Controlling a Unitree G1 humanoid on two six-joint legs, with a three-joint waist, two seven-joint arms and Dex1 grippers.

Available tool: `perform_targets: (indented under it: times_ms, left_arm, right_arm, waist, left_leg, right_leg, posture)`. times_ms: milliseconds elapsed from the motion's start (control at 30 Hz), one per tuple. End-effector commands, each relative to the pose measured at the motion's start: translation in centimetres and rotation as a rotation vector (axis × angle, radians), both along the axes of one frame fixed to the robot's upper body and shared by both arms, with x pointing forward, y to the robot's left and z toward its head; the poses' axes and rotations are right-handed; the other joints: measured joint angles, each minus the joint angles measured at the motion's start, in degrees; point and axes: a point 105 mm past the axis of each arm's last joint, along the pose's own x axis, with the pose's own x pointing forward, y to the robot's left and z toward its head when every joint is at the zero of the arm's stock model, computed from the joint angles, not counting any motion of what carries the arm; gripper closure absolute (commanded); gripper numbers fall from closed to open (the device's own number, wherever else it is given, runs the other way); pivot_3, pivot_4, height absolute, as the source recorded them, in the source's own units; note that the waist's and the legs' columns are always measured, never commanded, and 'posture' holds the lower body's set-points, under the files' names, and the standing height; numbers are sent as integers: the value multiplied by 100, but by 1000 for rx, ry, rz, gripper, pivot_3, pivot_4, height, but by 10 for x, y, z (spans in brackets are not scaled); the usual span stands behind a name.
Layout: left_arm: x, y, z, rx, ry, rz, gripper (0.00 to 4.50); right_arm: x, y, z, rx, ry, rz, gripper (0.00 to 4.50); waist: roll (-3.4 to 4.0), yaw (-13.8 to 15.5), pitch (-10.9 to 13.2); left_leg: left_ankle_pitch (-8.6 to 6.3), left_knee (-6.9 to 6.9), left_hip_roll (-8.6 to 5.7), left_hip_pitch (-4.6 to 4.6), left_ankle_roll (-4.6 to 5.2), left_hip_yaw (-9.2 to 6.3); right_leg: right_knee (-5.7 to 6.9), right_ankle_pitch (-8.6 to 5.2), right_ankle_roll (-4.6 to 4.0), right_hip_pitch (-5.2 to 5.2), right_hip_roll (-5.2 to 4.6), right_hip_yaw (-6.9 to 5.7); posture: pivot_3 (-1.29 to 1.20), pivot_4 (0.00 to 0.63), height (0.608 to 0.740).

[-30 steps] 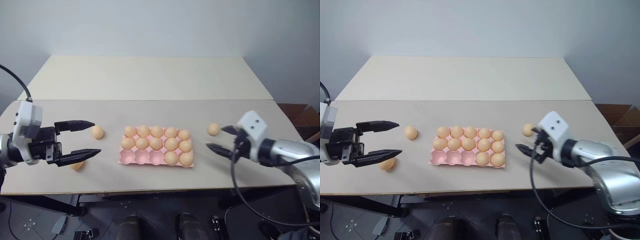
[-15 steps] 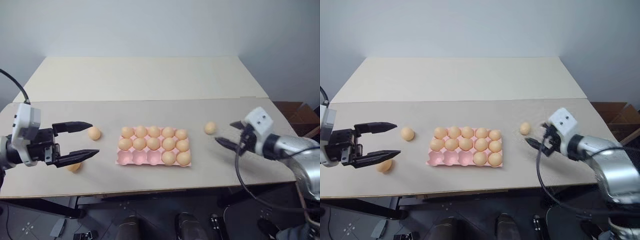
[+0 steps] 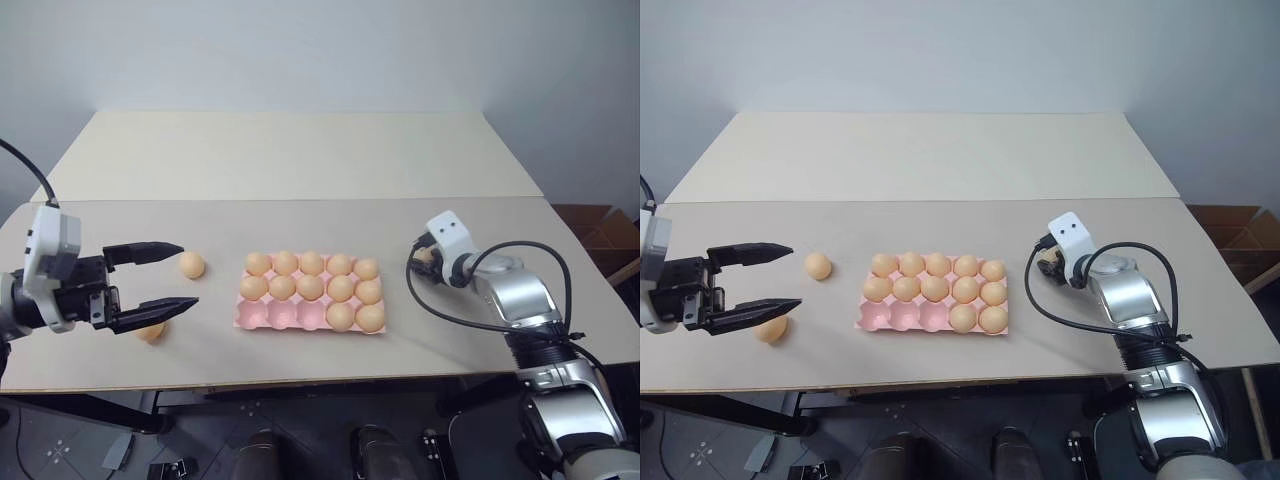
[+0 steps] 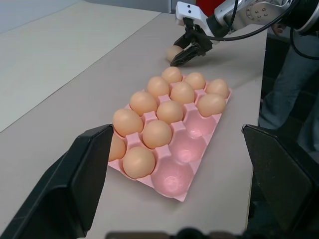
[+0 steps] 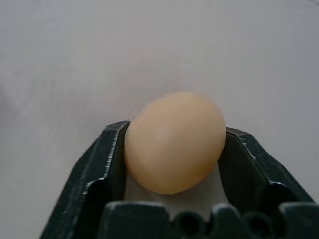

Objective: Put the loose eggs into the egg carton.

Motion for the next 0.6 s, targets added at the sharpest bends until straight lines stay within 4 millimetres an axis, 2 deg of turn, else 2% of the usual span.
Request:
perform_targets:
  times_ms: [33,100,167,233,333,400,533,600]
  left_arm:
    - [-4,0,11,17,-55,-3,0]
    - [-4,0,10,18,-54,-2,0]
    - [-5,2,9,21,-47,6,0]
    - [-6,5,7,24,-36,19,0]
    - [-7,11,1,44,-13,52,0]
    - [-7,15,-3,53,0,69,0]
    - [-8,17,-5,49,8,85,0]
    - [-9,17,-5,47,6,88,0]
  right_arm:
    - [-13,11,41,31,-136,59,2244]
    - [-24,21,52,37,-168,102,2244]
    - [-46,45,69,70,-200,216,2244]
    - [-72,72,76,105,-197,354,2244]
    - [-104,108,72,128,-168,535,2244]
    - [-114,124,65,150,-142,591,2244]
    - [-123,154,47,134,-101,659,2244]
    - [-119,162,41,123,-92,663,2244]
  waist:
    - [1,0,0]
    - [1,3,1]
    - [2,4,1]
    - [2,-9,1]
    - [2,-21,1]
    - [2,-16,1]
    - [2,-11,1]
    - [2,-3,1]
  left_leg:
    - [0,0,0,0,0,0]
    - [0,-1,1,-2,0,-8]
    - [0,-1,1,-2,0,-11]
    - [0,-1,3,2,0,-17]
    - [-1,-1,13,7,0,-27]
    - [-1,-1,15,13,0,-27]
    - [1,-1,14,12,-2,-26]
    - [1,-1,11,7,-2,-26]
  right_leg:
    - [0,0,0,0,0,0]
    - [0,-1,1,-1,-1,0]
    - [-1,0,2,0,-2,0]
    - [0,0,2,0,-1,1]
    - [1,0,1,1,6,0]
    - [1,-1,-2,5,7,-1]
    - [2,-1,-6,2,5,-1]
    - [0,-2,-8,0,4,-3]
  posture:
    - [0,150,740]
    - [0,150,740]
    - [0,150,740]
    - [0,150,740]
    - [0,150,740]
    - [0,150,740]
    - [0,150,740]
    - [0,150,740]
